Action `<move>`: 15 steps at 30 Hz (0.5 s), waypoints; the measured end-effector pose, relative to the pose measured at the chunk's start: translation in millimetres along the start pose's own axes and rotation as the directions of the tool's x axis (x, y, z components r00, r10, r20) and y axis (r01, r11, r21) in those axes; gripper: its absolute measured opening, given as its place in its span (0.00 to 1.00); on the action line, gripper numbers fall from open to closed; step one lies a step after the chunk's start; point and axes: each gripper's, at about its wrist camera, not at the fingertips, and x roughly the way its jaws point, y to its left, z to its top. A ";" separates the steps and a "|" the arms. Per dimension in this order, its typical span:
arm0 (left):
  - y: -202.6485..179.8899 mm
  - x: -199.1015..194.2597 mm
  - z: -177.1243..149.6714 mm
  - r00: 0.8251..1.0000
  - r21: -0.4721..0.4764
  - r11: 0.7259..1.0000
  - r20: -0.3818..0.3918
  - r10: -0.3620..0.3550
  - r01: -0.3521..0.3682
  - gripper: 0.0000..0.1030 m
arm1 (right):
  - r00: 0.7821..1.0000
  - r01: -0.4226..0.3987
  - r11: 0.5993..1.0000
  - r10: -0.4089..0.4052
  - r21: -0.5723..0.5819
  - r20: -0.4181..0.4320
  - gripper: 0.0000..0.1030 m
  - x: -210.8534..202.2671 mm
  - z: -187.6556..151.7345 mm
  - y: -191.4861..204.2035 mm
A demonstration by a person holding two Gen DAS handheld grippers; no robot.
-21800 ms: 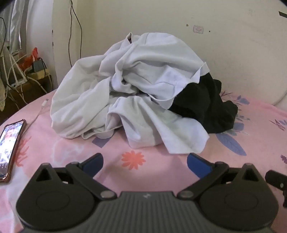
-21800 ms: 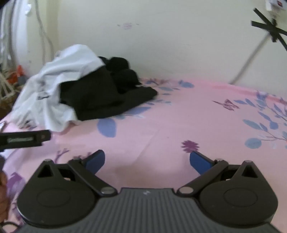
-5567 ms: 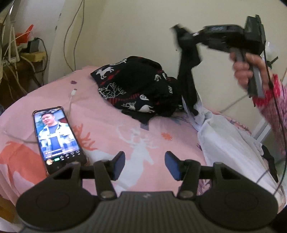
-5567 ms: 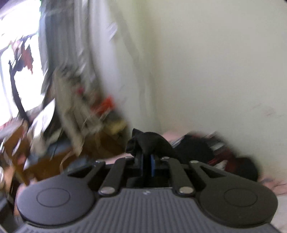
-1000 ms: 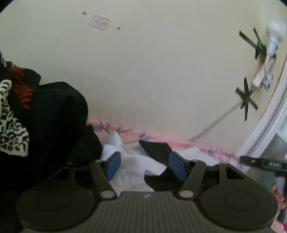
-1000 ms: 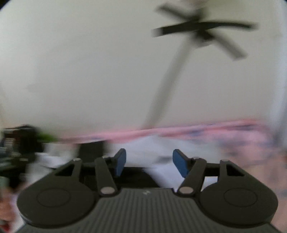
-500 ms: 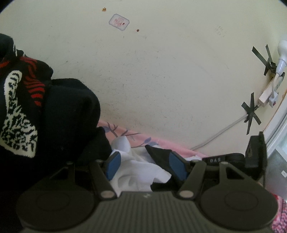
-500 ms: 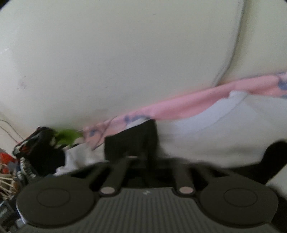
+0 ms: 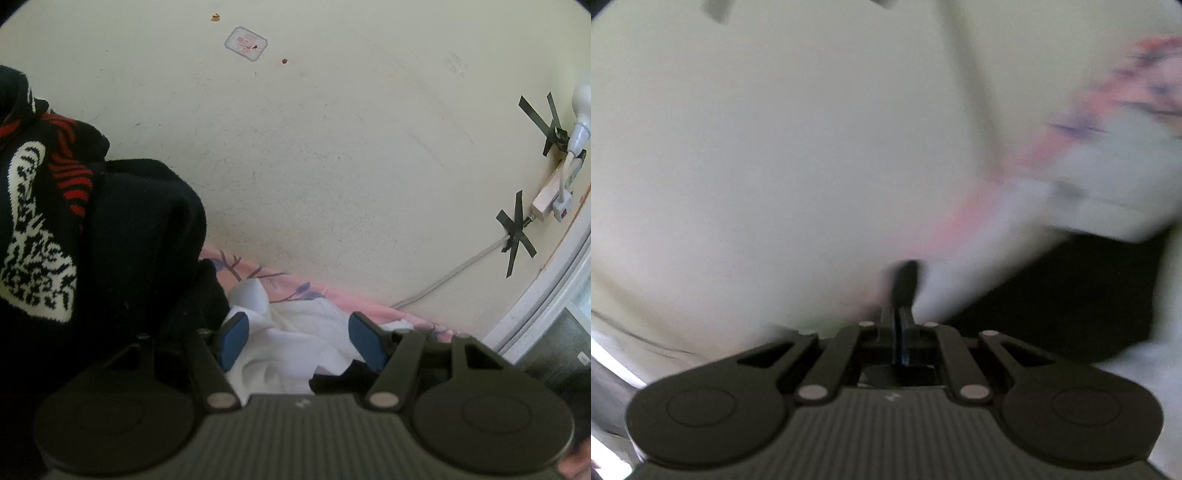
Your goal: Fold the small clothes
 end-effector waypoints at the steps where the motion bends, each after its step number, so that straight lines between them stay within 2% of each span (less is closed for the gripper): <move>1: 0.4 -0.3 0.1 1.000 -0.001 1.000 0.000 -0.002 0.002 0.59 | 0.992 0.117 0.990 -0.120 -0.085 -0.027 0.20 8.0 -6.0 -2.8; 2: 0.9 -1.1 0.3 1.000 -0.004 1.000 0.002 -0.006 0.006 0.59 | 0.991 0.133 0.979 -0.130 -0.153 0.026 0.24 4.2 -12.4 -5.3; 3: 2.1 -2.8 0.7 1.000 -0.011 1.000 0.009 -0.017 0.017 0.59 | 0.988 0.157 0.971 -0.151 -0.182 0.045 0.32 1.1 -14.1 -2.3; 4: 3.6 -5.7 1.4 0.999 -0.021 0.999 0.021 -0.036 0.036 0.59 | 0.982 0.184 0.961 -0.172 -0.205 0.077 0.49 -4.8 -13.8 3.5; 5: 5.6 -8.6 2.4 0.997 -0.032 0.998 0.038 -0.060 0.061 0.59 | 0.977 0.191 0.954 -0.164 -0.230 0.135 0.59 -11.6 -14.8 11.1; 7: 8.5 -15.7 4.3 0.992 -0.046 0.994 0.078 -0.098 0.102 0.59 | 0.968 0.173 0.931 -0.101 -0.322 0.228 0.57 -24.9 -18.8 32.1; 9: 11.4 -21.5 6.3 0.988 -0.052 0.992 0.110 -0.106 0.112 0.59 | 0.976 0.122 0.890 -0.027 -0.439 0.216 0.53 -25.3 -25.0 60.2; 13: 22.9 -28.5 10.9 0.987 -0.077 0.993 0.139 -0.081 0.092 0.59 | 0.993 -0.059 0.818 0.106 -0.573 0.048 0.38 0.1 -47.2 102.0; 15: 30.5 -29.8 13.2 0.987 -0.106 0.991 0.147 -0.070 0.086 0.60 | 0.989 -0.140 0.792 0.140 -0.594 -0.045 0.38 21.5 -60.9 115.8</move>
